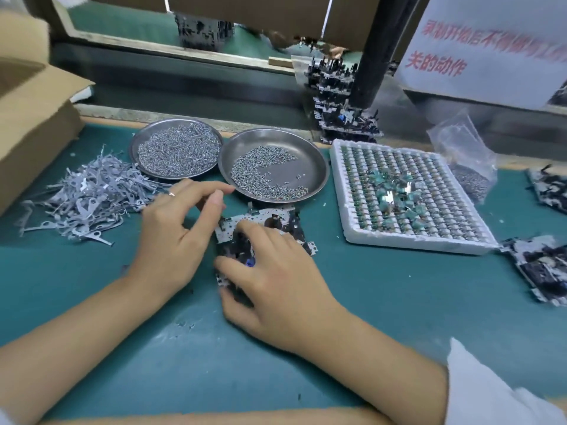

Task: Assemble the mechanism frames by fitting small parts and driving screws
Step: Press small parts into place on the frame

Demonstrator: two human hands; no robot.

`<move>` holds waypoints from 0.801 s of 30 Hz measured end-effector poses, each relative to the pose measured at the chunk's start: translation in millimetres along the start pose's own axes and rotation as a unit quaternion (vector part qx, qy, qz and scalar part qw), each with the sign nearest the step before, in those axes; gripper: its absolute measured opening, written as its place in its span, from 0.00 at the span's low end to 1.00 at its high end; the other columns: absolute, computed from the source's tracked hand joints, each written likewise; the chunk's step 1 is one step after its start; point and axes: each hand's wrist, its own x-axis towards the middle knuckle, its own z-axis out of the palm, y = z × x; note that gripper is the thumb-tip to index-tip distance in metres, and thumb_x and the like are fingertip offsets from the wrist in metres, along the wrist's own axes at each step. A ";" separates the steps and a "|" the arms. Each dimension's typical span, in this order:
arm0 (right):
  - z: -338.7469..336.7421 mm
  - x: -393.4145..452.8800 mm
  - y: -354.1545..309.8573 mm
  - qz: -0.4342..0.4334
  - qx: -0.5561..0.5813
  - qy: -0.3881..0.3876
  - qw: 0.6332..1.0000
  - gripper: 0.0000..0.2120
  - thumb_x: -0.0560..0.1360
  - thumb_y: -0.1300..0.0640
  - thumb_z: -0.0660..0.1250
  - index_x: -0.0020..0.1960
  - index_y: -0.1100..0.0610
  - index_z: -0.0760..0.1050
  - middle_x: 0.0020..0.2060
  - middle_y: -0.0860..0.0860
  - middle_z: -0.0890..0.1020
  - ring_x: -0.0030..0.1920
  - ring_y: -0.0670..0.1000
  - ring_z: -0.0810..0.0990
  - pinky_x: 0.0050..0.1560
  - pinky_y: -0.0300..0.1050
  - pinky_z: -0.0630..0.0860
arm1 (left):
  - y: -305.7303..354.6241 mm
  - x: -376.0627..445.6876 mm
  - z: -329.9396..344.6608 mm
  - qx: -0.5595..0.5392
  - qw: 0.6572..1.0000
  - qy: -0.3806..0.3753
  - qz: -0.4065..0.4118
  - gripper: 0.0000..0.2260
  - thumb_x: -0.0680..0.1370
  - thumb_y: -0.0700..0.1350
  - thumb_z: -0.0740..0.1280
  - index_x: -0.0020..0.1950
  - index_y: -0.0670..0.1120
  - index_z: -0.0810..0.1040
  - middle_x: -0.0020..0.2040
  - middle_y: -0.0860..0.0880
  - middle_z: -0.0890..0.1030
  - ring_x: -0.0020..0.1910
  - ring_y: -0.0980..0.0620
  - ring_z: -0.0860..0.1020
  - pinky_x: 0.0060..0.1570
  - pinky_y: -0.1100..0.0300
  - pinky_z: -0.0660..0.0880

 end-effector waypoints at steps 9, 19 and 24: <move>-15.1 -34.6 -0.5 0.195 0.041 0.018 0.980 0.37 0.65 0.32 0.65 0.71 0.43 0.62 0.66 0.56 0.66 0.66 0.58 0.66 0.63 0.58 0.66 | 5.0 -5.2 6.1 0.028 0.997 -0.011 0.072 0.13 0.79 0.46 0.59 0.52 0.43 0.81 0.39 0.50 0.79 0.42 0.51 0.75 0.49 0.45 0.72; -15.2 -47.3 3.2 0.227 0.059 0.021 0.972 0.44 0.60 0.39 0.69 0.72 0.40 0.53 0.71 0.52 0.58 0.68 0.56 0.63 0.65 0.53 0.63 | 10.2 -16.2 11.6 0.096 0.964 -0.026 0.247 0.13 0.80 0.43 0.60 0.49 0.38 0.82 0.40 0.46 0.81 0.36 0.43 0.78 0.41 0.46 0.72; -54.9 -101.0 35.0 0.244 0.053 0.102 0.963 0.40 0.59 0.42 0.70 0.70 0.44 0.66 0.65 0.50 0.68 0.62 0.54 0.71 0.60 0.52 0.70 | 8.7 -16.9 15.4 0.101 0.960 -0.019 0.259 0.13 0.79 0.43 0.60 0.48 0.37 0.82 0.40 0.46 0.81 0.36 0.44 0.78 0.42 0.47 0.72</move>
